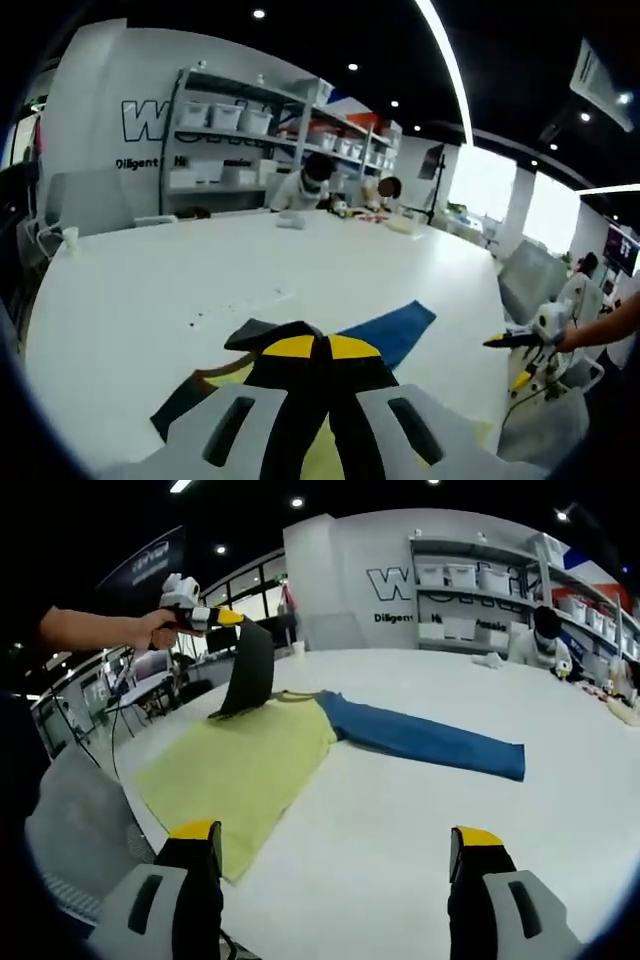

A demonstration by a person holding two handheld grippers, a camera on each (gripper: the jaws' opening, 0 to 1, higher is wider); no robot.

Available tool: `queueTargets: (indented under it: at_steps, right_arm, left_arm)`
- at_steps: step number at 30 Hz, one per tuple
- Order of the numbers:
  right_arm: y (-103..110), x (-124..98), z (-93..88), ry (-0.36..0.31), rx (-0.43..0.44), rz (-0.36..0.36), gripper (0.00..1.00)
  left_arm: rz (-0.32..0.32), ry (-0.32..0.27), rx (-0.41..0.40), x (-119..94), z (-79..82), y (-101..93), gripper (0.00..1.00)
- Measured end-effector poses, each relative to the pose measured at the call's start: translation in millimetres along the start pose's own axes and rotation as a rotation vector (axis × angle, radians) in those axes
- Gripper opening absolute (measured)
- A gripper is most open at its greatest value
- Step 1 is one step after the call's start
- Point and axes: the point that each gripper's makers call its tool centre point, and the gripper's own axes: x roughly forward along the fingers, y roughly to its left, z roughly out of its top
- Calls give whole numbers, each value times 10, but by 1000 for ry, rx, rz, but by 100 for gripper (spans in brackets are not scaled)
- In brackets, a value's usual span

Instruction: Fold the garment on the visible template until the final outline fits inside the template.

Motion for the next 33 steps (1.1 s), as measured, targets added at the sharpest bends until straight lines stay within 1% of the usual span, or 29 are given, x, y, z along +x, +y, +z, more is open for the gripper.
queueTargets:
  at_steps: [4,6,8,9,11,13,15,16,18,19,20,21,23,26,27,28,31,33]
  right_arm:
    - [41,-5,-49,5,3,9,93]
    - [46,-7,-75,5,7,9,92]
    - [83,-6,-65,-3,21,22,93]
    - [92,-5,-57,-7,20,21,94]
    - [118,4,-35,-17,21,27,94]
    - [126,13,-10,-29,30,25,94]
    - [129,19,-7,-37,31,27,94]
    - [124,18,-17,-35,32,26,94]
    - [109,7,-58,-28,34,25,94]
    - [90,-2,-87,-23,35,21,94]
    - [85,-11,-108,-20,38,22,94]
    - [81,-22,-134,-18,41,23,94]
    - [80,-41,-181,-7,41,23,94]
    - [92,-63,-243,2,49,22,94]
    - [94,-63,-273,9,51,22,94]
    - [98,-62,-298,13,53,23,93]
    - [103,-60,-357,25,57,22,93]
    - [118,-63,-352,22,59,23,92]
  left_arm:
    - [17,30,4,98,-119,1,3]
    - [19,45,-12,150,-173,-5,3]
    - [19,56,-16,216,-229,-30,3]
    - [20,68,-14,262,-283,-54,3]
    - [20,84,11,335,-361,-89,3]
    - [23,75,8,371,-369,-104,3]
    - [20,77,-15,411,-390,-139,3]
    - [12,84,-14,426,-406,-163,3]
    - [5,99,23,459,-432,-185,3]
    - [4,98,20,474,-430,-188,3]
    - [5,97,5,487,-427,-185,3]
    - [15,92,-36,509,-423,-182,3]
    - [16,96,-57,549,-445,-200,3]
    - [0,121,-39,598,-543,-289,3]
    - [-12,139,-15,613,-602,-339,3]
    - [-18,145,5,624,-633,-366,3]
    - [-24,159,6,675,-724,-436,3]
    - [-28,171,27,715,-762,-476,3]
